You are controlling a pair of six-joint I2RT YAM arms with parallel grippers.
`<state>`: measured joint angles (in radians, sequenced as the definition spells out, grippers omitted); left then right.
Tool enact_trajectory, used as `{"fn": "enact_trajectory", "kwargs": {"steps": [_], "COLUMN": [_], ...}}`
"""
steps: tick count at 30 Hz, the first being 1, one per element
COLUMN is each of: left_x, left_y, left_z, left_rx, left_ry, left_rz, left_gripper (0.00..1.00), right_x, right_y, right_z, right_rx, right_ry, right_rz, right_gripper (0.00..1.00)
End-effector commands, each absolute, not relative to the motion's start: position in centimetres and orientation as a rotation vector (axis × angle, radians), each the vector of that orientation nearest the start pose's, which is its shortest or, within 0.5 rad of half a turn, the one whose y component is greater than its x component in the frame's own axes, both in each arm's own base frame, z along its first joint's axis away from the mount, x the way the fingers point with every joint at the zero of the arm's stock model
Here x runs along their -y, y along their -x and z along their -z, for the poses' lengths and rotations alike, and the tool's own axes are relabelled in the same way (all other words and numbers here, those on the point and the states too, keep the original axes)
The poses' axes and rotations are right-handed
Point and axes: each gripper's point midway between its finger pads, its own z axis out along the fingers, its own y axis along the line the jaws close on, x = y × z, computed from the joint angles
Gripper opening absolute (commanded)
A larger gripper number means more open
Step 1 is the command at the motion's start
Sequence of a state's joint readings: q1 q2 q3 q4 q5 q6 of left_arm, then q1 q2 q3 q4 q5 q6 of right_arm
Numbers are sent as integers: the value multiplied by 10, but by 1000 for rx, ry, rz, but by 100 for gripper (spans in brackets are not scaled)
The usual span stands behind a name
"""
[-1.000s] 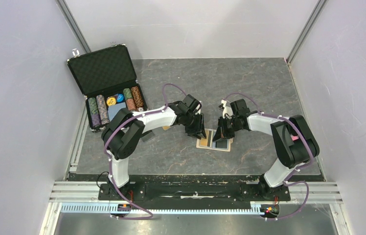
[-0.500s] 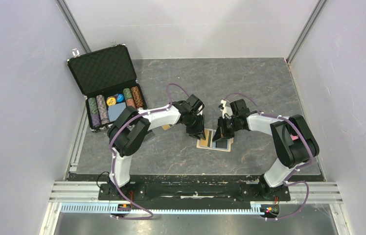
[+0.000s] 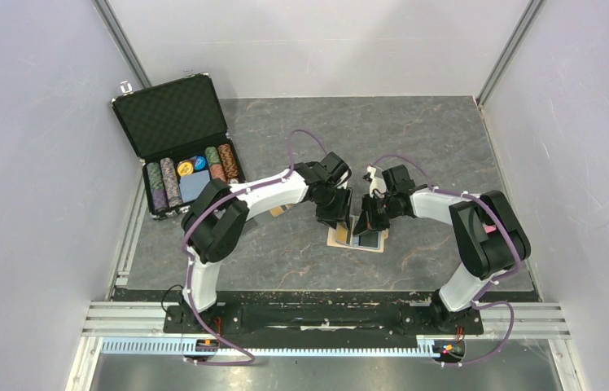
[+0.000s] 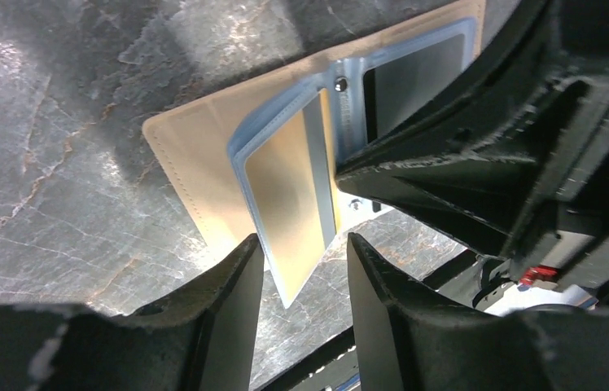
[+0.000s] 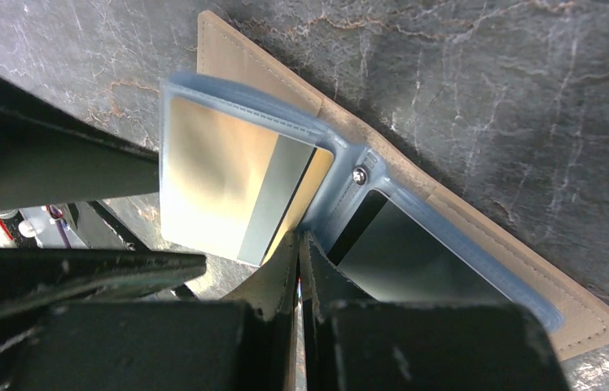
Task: Put the credit cards into the card holder
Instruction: Insert the credit card into the card holder.
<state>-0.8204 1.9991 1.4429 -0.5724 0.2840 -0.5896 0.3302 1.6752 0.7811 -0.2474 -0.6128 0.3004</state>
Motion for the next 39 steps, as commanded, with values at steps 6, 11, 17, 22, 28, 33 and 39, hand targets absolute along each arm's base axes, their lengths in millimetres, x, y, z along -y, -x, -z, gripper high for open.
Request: {"fn": "enact_trajectory", "kwargs": {"steps": [6, 11, 17, 22, 28, 33, 39], "left_x": [377, 364, 364, 367, 376, 380, 389], "left_y": [-247, -250, -245, -244, -241, -237, -241], "left_z": [-61, -55, -44, -41, -37, -33, -53], "left_rx": [-2816, -2830, -2853, -2860, -2862, -2874, -2818], "left_ry": [-631, -669, -709, -731, -722, -716, -705], "left_rz": [596, 455, 427, 436, 502, 542, 611], "left_gripper": [48, 56, 60, 46, 49, 51, 24], "right_x": [-203, -203, -203, -203, -203, -203, -203], "right_y": [-246, -246, -246, -245, -245, -245, -244], "right_z": [-11, -11, -11, -10, -10, -9, -9], "right_rx": [-2751, -2751, -2756, -2758, -2757, -2758, -2759], "right_ry": [243, 244, 243, 244, 244, 246, 245], "right_rz": [-1001, -1001, -1003, -1002, -1002, -1004, -1004], "right_gripper": [0, 0, 0, 0, 0, 0, 0]}}
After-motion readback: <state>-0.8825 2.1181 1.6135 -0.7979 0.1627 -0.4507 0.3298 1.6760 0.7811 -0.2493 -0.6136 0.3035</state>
